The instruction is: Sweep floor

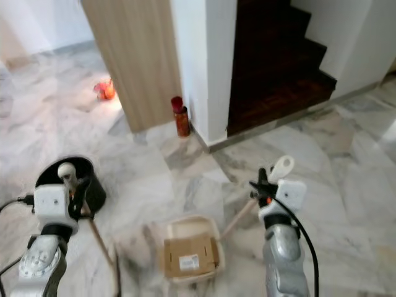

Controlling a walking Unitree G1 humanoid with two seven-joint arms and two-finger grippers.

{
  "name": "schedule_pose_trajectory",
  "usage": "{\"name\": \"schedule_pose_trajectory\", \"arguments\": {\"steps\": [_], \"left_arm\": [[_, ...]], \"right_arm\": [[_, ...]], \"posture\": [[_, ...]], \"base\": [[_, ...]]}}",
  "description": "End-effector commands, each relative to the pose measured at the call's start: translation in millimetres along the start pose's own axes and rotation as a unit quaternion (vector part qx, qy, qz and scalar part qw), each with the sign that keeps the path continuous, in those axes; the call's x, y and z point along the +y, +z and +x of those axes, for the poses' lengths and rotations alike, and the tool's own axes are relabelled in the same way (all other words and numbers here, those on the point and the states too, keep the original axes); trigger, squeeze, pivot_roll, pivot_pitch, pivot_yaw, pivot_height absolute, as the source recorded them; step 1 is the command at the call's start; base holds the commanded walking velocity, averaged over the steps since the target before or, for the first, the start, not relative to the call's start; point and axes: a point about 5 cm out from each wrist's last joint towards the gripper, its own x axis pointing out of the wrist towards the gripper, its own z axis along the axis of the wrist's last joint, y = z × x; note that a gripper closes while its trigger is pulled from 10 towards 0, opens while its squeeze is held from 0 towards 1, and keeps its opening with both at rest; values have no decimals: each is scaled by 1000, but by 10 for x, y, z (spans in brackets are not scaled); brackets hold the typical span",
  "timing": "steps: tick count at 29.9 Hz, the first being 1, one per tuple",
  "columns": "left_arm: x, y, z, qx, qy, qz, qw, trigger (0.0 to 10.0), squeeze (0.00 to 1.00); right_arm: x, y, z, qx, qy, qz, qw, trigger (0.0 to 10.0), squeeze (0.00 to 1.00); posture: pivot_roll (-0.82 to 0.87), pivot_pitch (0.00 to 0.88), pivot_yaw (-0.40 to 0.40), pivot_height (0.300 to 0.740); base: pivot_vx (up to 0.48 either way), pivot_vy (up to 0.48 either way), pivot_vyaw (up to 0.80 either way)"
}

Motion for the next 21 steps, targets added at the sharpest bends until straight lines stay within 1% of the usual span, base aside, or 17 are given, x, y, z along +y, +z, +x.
{"name": "schedule_pose_trajectory", "arguments": {"steps": [1,21], "left_arm": [[22,107,20,-25,1,11,1000,10000,0],[19,104,14,-24,1,13,1000,10000,0]], "right_arm": [[23,96,26,-25,2,16,1000,10000,0],[60,92,44,-24,9,14,1000,10000,0]], "posture": [[133,68,49,740],[139,59,48,740]], "base": [[0,262,0],[0,263,0]]}}
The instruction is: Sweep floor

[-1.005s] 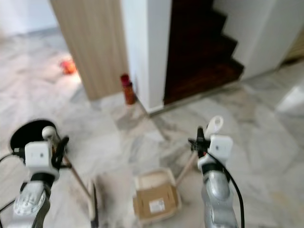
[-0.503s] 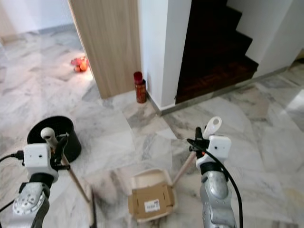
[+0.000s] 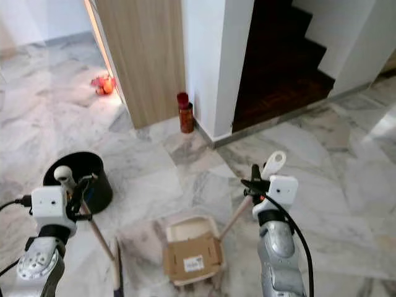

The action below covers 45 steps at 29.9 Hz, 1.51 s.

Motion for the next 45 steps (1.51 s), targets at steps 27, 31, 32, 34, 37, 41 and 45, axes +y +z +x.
{"name": "schedule_pose_trajectory", "arguments": {"steps": [27,31,32,34,37,41,45], "left_arm": [[70,95,4,-20,7,12,1000,10000,0],[73,98,4,-21,7,13,1000,10000,0],[72,100,3,-22,6,14,1000,10000,0],[71,102,3,-23,6,14,1000,10000,0],[72,106,3,-24,6,16,1000,10000,0],[75,106,1,-24,6,17,1000,10000,0],[77,108,-1,-24,7,19,999,10000,0]], "right_arm": [[27,97,41,-24,5,-4,1000,10000,0],[30,96,41,-24,5,-3,1000,10000,0],[32,95,41,-24,4,-3,1000,10000,0],[32,95,41,-24,4,-3,1000,10000,0],[34,93,41,-24,4,-3,1000,10000,0],[33,91,38,-24,4,-2,1000,10000,0],[32,92,37,-24,4,-1,1000,10000,0]], "posture": [[143,64,52,740],[143,64,54,740],[143,64,54,740],[143,64,54,740],[143,64,55,740],[144,66,55,740],[144,67,56,740]], "base": [[0,263,244],[0,196,411],[0,0,413],[0,0,413],[0,0,410],[0,0,409],[0,0,408]]}}
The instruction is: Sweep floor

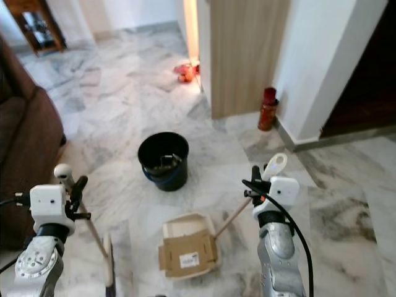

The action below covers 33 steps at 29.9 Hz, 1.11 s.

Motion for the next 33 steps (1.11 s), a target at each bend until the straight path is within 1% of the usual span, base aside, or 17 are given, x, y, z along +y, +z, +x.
{"name": "schedule_pose_trajectory", "arguments": {"steps": [1,6,12,13,17,19,33], "left_arm": [[34,58,0,-14,3,13,1000,10000,0],[37,49,3,-11,5,13,1000,10000,0],[32,42,8,-7,5,17,1000,10000,0],[29,38,11,-5,5,19,1000,10000,0],[29,34,13,-4,8,21,1000,10000,0],[31,33,13,-3,9,21,1000,10000,0],[34,29,10,-3,11,21,1000,10000,0]], "right_arm": [[13,84,20,-23,1,5,1000,10000,0],[10,78,24,-20,0,15,1000,10000,0],[25,96,36,-23,9,9,1000,10000,0],[38,101,38,-25,14,8,1000,10000,0],[53,106,40,-26,16,9,999,10000,0],[48,100,41,-24,14,16,999,10000,0],[66,101,46,-24,22,18,999,10000,0]], "posture": [[144,67,56,740],[144,66,55,740],[144,65,53,740],[145,63,52,740],[146,64,51,740],[147,64,50,740],[146,61,49,740]], "base": [[0,0,413],[0,0,83],[0,0,0],[0,0,750],[270,0,791],[300,0,0],[305,0,0]]}}
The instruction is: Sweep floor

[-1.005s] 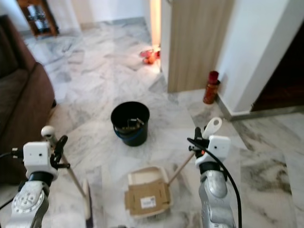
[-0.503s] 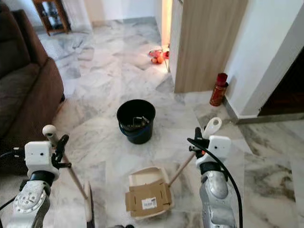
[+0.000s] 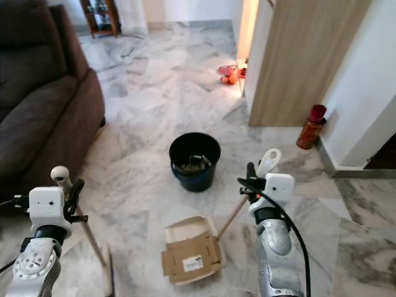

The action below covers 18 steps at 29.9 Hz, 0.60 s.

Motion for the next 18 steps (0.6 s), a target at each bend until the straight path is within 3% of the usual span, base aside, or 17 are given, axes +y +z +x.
{"name": "schedule_pose_trajectory", "arguments": {"steps": [1,10,18], "left_arm": [[-12,51,0,-14,1,-3,1000,10000,0],[-23,45,6,-14,0,-4,1000,10000,0],[-26,50,19,-19,-1,-5,1000,10000,0]], "right_arm": [[-40,78,12,-19,-5,2,1000,10000,0],[-50,85,32,-20,-8,6,1000,10000,0],[-49,89,54,-21,-8,6,1000,10000,0]], "posture": [[146,59,47,740],[139,39,48,740],[139,22,48,740]], "base": [[304,0,0],[305,0,0],[0,0,0]]}}
